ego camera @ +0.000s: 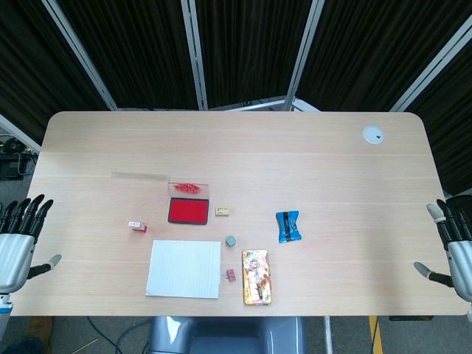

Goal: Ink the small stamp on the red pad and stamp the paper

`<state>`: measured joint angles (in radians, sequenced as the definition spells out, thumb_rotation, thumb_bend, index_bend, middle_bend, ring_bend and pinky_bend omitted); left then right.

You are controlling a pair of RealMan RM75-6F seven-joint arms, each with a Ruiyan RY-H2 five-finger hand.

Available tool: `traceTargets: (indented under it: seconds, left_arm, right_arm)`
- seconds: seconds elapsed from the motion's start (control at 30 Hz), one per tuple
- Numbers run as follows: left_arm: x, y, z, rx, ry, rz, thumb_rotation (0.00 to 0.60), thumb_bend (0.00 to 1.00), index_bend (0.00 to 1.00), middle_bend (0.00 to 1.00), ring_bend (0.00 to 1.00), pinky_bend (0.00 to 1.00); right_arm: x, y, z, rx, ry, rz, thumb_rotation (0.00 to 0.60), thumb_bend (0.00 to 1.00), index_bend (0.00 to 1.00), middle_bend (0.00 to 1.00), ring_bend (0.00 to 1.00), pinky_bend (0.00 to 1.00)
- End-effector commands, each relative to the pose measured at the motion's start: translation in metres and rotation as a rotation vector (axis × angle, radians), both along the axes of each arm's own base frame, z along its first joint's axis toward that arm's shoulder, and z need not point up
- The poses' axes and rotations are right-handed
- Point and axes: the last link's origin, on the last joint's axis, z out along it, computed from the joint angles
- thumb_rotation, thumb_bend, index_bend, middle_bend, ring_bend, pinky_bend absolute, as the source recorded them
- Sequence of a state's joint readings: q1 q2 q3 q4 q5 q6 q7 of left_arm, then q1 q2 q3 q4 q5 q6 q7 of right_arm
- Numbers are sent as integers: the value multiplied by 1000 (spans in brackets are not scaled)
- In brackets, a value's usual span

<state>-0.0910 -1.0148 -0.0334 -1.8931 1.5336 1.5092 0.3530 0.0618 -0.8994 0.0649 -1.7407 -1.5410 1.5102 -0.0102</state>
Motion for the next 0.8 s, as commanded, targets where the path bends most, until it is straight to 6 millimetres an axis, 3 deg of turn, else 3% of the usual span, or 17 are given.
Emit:
traceTargets:
  seconds: [0.03, 0.2, 0.27, 0.3, 0.37, 0.47, 0.63, 0.8]
  left_arm:
    - [0, 0, 0, -1, 0, 0, 600, 0, 0, 0, 0, 0]
    - [-1, 0, -1, -8, 5, 2, 600, 0, 0, 0, 0, 0]
    - [-2, 2, -2, -12, 10, -3, 600, 0, 0, 0, 23, 88]
    - [-2, 4, -3, -15, 13, -13, 600, 0, 0, 0, 64, 168]
    - [-2, 10, -7, -17, 18, -35, 600, 0, 0, 0, 286, 469]
    - [-2, 26, -23, -66, -3, -51, 600, 0, 0, 0, 549, 684]
    - [5, 56, -57, -155, -10, -54, 600, 0, 0, 0, 759, 839]
    - [14, 83, -97, -241, 3, -71, 600, 0, 5, 0, 820, 881]
  right_arm:
    - [0, 0, 0, -1, 0, 0, 600, 0, 0, 0, 0, 0]
    - [0, 0, 0, 1, 3, -2, 600, 0, 0, 0, 0, 0]
    - [0, 0, -1, 5, 3, -3, 600, 0, 0, 0, 0, 0]
    - [0, 0, -2, 6, 3, -3, 600, 0, 0, 0, 0, 0]
    - [1, -1, -2, 7, 1, -4, 600, 0, 0, 0, 0, 0]
    - [1, -3, -3, 7, 1, -9, 600, 0, 0, 0, 0, 0]
    - [0, -6, -2, -1, 10, -20, 600, 0, 0, 0, 0, 0]
    - [-3, -10, -4, -3, 27, -38, 600, 0, 0, 0, 0, 0]
